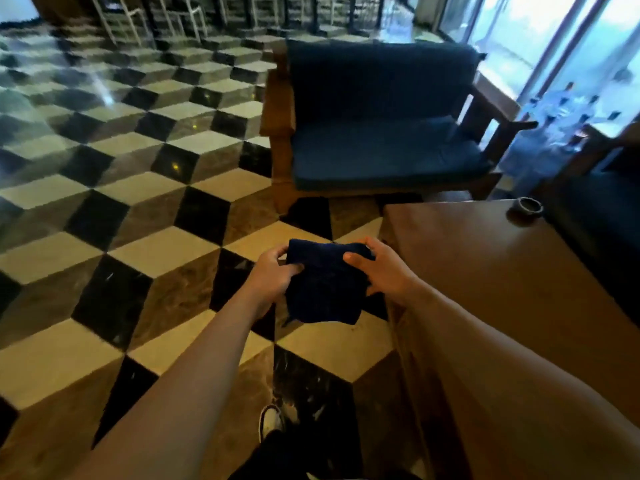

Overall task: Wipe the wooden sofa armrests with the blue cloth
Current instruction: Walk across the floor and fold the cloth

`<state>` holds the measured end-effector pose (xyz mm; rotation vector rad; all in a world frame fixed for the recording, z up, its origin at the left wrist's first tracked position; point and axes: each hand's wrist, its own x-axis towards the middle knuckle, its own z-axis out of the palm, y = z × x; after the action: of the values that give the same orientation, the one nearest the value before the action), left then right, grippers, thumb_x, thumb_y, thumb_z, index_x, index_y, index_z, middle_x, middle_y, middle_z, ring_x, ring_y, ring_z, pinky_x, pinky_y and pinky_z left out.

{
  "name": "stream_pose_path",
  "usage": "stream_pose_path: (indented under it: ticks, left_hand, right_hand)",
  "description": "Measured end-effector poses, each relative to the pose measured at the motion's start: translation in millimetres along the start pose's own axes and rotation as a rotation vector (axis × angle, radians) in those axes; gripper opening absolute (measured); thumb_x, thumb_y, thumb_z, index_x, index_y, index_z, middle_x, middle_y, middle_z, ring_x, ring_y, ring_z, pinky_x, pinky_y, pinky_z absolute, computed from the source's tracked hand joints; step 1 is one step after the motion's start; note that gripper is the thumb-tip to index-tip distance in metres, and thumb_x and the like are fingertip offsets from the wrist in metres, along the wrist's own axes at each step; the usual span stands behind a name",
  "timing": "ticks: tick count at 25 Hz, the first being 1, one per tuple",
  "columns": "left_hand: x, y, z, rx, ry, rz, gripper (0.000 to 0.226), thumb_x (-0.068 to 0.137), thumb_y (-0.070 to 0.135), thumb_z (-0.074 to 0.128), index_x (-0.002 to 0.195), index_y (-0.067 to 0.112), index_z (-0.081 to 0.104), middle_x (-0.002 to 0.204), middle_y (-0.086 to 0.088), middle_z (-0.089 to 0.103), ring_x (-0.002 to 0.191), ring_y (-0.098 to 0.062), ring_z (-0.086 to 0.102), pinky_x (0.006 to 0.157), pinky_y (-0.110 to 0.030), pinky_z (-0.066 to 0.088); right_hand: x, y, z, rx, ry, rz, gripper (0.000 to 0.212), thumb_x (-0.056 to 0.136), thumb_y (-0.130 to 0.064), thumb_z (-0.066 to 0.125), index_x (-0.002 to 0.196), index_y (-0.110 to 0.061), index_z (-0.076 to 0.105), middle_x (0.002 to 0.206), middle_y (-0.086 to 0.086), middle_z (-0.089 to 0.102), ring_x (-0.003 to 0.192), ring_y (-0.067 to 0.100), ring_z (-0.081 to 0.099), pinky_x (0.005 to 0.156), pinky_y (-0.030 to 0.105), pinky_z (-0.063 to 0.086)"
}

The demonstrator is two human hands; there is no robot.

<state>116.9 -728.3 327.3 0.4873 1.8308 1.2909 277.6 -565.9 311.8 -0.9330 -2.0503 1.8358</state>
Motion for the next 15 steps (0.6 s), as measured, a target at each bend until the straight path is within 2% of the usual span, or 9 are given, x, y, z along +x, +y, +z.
stream_pose_path:
  ticks: [2, 3, 4, 6, 8, 9, 11, 13, 15]
  left_hand:
    - [51, 21, -8, 0.014, -0.087, 0.001, 0.046, 0.101, 0.008, 0.059, 0.144, 0.023, 0.053, 0.123, -0.010, 0.072, 0.106, -0.029, 0.072, 0.079, -0.049, 0.063]
    - [77, 35, -10, 0.024, -0.134, 0.005, 0.043, 0.102, 0.007, 0.058, 0.141, 0.025, 0.055, 0.120, -0.010, 0.072, 0.105, -0.029, 0.072, 0.077, -0.046, 0.064]
    - [98, 50, -9, 0.038, -0.184, 0.003, 0.039, 0.103, 0.006, 0.056, 0.134, 0.029, 0.057, 0.116, -0.008, 0.072, 0.101, -0.027, 0.073, 0.071, -0.041, 0.063]
    - [153, 82, 5, 0.098, -0.300, -0.009, 0.035, 0.105, 0.003, 0.052, 0.124, 0.032, 0.055, 0.114, -0.005, 0.070, 0.100, -0.026, 0.071, 0.067, -0.035, 0.060]
    - [187, 96, 14, 0.161, -0.343, 0.004, 0.035, 0.105, 0.001, 0.049, 0.132, 0.024, 0.052, 0.127, -0.008, 0.066, 0.114, -0.031, 0.066, 0.082, -0.045, 0.061]
    - [212, 104, 23, 0.207, -0.380, 0.013, 0.036, 0.105, 0.000, 0.048, 0.134, 0.020, 0.053, 0.132, -0.011, 0.064, 0.120, -0.034, 0.064, 0.092, -0.053, 0.059]
    - [264, 115, 47, 0.244, -0.440, -0.001, 0.034, 0.104, -0.003, 0.045, 0.128, 0.013, 0.062, 0.129, -0.019, 0.067, 0.118, -0.040, 0.065, 0.101, -0.062, 0.054]
    - [316, 132, 82, 0.202, -0.471, -0.066, 0.038, 0.102, -0.005, 0.042, 0.121, 0.011, 0.070, 0.126, -0.025, 0.069, 0.108, -0.042, 0.067, 0.099, -0.064, 0.052]
    - [370, 145, 121, 0.144, -0.470, -0.170, 0.041, 0.099, -0.006, 0.037, 0.121, 0.005, 0.070, 0.124, -0.025, 0.068, 0.104, -0.039, 0.067, 0.094, -0.058, 0.056]
  right_hand:
    - [35, -12, -10, -0.020, 0.072, -0.003, 0.016, 0.099, -0.026, 0.067, 0.114, -0.022, 0.061, 0.108, 0.012, 0.069, 0.089, 0.028, 0.075, 0.059, 0.049, 0.063]
    - [53, -19, -16, -0.012, 0.104, 0.006, 0.016, 0.098, -0.024, 0.068, 0.113, -0.023, 0.063, 0.109, 0.013, 0.070, 0.091, 0.029, 0.075, 0.065, 0.054, 0.063]
    - [68, -23, -25, 0.024, 0.134, 0.028, 0.015, 0.097, -0.019, 0.069, 0.111, -0.022, 0.064, 0.108, 0.013, 0.070, 0.089, 0.026, 0.075, 0.067, 0.053, 0.064]
    - [100, -31, -49, 0.135, 0.211, 0.085, 0.021, 0.095, -0.005, 0.069, 0.113, -0.015, 0.063, 0.104, 0.010, 0.067, 0.081, 0.016, 0.075, 0.060, 0.037, 0.062]
    - [112, -29, -66, 0.196, 0.218, 0.122, 0.032, 0.091, 0.008, 0.066, 0.116, -0.011, 0.062, 0.105, 0.011, 0.063, 0.082, 0.016, 0.072, 0.059, 0.026, 0.058]
    - [126, -21, -81, 0.223, 0.240, 0.134, 0.037, 0.089, 0.013, 0.065, 0.116, -0.012, 0.063, 0.107, 0.013, 0.063, 0.086, 0.019, 0.071, 0.062, 0.027, 0.059]
    - [153, -3, -109, 0.269, 0.285, 0.129, 0.041, 0.086, 0.018, 0.060, 0.114, -0.012, 0.065, 0.109, 0.016, 0.063, 0.093, 0.028, 0.069, 0.073, 0.037, 0.060]
    - [186, 14, -141, 0.318, 0.370, 0.111, 0.036, 0.086, 0.019, 0.055, 0.112, -0.004, 0.065, 0.114, 0.019, 0.065, 0.101, 0.035, 0.068, 0.086, 0.049, 0.060]
    - [226, 33, -175, 0.436, 0.449, 0.108, 0.033, 0.087, 0.020, 0.049, 0.113, 0.007, 0.064, 0.129, 0.016, 0.064, 0.117, 0.037, 0.064, 0.098, 0.060, 0.055]
